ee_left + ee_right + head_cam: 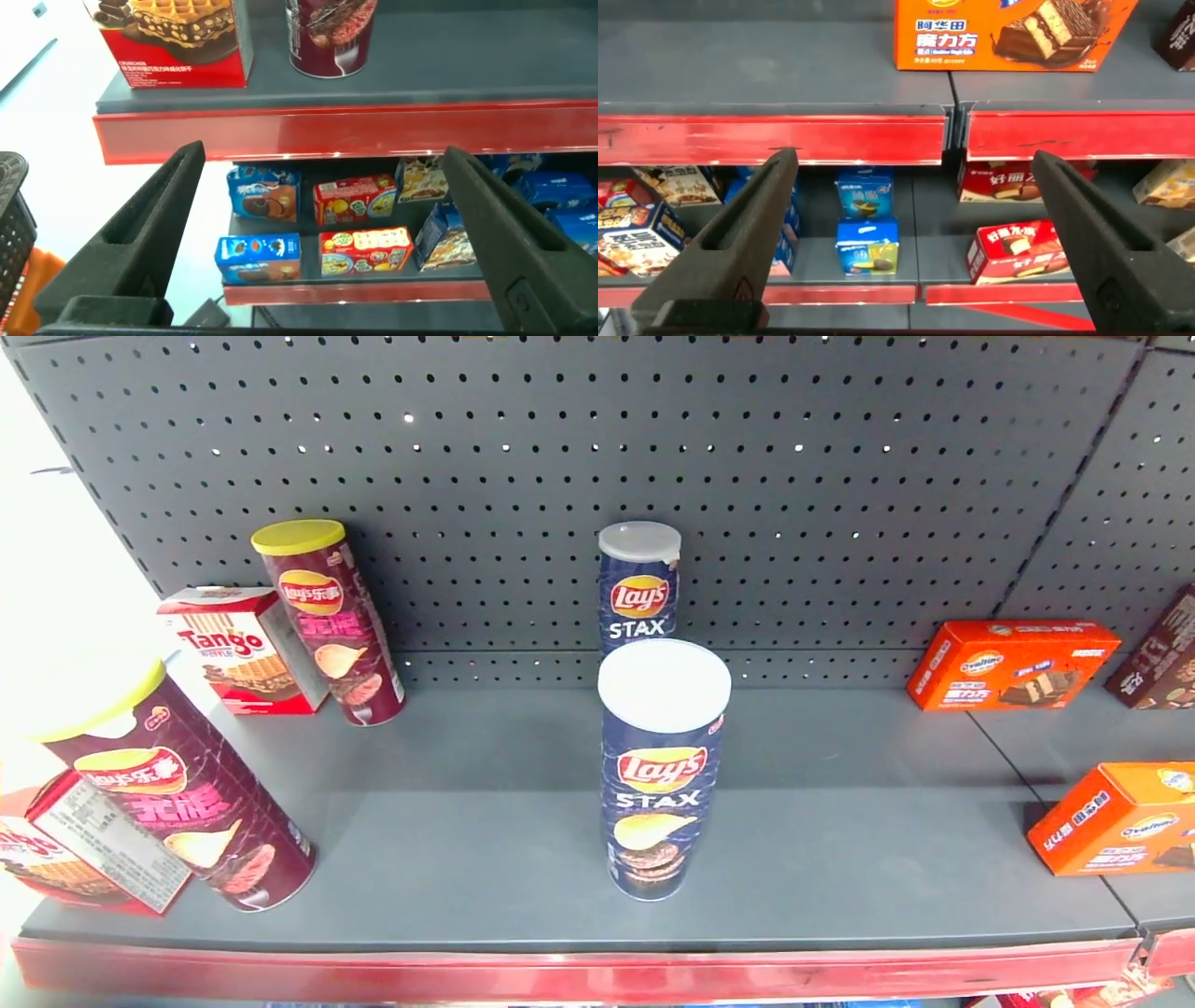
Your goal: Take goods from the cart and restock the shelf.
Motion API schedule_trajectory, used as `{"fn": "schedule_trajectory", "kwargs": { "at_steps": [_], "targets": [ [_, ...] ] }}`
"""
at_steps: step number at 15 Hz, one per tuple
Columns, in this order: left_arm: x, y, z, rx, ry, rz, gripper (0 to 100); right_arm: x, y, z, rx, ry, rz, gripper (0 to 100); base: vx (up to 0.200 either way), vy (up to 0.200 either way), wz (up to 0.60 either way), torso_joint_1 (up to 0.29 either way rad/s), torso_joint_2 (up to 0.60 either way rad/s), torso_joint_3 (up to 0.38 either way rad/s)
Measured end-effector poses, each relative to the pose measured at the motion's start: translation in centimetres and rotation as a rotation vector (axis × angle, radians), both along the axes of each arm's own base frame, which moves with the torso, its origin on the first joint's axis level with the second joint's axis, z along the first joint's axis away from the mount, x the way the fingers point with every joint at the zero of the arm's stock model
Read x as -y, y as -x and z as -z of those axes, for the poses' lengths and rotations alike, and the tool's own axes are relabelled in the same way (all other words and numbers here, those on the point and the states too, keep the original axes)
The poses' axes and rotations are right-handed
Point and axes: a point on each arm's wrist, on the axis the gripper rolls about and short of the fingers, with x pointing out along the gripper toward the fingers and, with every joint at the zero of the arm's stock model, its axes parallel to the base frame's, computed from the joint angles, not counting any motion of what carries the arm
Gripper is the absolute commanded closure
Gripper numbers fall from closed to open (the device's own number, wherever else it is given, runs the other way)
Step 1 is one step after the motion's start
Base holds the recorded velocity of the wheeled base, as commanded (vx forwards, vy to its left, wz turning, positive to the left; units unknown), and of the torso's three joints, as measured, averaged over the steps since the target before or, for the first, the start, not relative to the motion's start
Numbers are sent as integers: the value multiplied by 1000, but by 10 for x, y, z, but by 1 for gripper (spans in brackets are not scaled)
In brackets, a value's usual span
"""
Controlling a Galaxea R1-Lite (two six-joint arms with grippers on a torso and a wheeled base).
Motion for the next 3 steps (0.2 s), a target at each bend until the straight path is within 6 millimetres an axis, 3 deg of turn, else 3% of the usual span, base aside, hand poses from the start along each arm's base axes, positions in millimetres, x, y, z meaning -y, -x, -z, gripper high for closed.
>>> {"fn": "schedule_trajectory", "kwargs": {
  "at_steps": [3],
  "targets": [
    [0,0,0,0,0,0,0,0,0,0,0,0,0,0,0,0,0,0,0,0]
  ]
}}
